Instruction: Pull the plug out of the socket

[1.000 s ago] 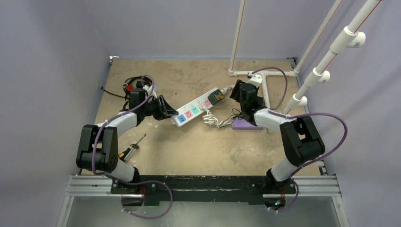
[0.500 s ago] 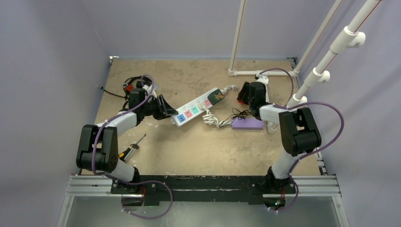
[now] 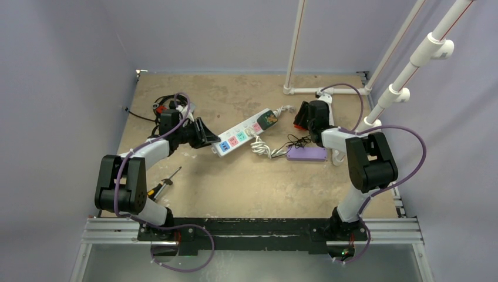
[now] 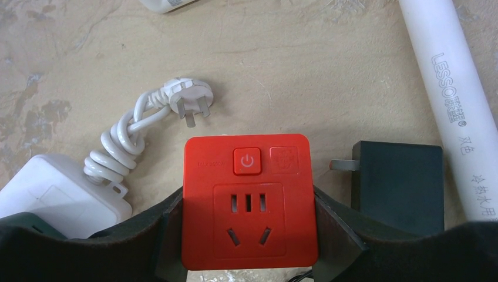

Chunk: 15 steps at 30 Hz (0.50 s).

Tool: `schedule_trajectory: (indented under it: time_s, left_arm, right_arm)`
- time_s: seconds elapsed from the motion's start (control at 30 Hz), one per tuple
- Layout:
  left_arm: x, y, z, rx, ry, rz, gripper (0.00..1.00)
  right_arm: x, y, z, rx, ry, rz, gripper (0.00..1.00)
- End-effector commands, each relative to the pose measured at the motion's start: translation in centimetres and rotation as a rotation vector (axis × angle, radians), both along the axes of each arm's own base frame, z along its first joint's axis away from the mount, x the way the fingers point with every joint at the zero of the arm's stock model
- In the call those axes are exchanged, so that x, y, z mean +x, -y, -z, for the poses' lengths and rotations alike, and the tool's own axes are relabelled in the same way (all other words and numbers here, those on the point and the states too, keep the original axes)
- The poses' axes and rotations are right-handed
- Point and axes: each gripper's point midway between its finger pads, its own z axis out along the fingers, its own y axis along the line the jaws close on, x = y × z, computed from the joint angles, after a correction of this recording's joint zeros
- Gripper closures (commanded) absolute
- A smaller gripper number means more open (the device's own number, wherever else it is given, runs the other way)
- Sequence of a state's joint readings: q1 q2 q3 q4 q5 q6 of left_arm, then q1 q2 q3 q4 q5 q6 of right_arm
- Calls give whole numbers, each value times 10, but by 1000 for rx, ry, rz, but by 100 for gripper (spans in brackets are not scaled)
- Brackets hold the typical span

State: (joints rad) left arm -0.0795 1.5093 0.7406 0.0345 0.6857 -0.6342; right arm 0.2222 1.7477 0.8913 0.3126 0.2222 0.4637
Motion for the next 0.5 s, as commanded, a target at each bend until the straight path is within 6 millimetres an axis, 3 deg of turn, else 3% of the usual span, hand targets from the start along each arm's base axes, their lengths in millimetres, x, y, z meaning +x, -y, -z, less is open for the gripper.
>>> schedule_trajectory:
  time_s: [0.0,0.47]
  left_arm:
    - [19,-18,-2,68,38,-80,100]
    - [20,-18,-4,66,43,-78,100]
  right_arm:
    - [16,0,-32,12,87,26,37]
    - [14,10,-48,-36,131,80,14]
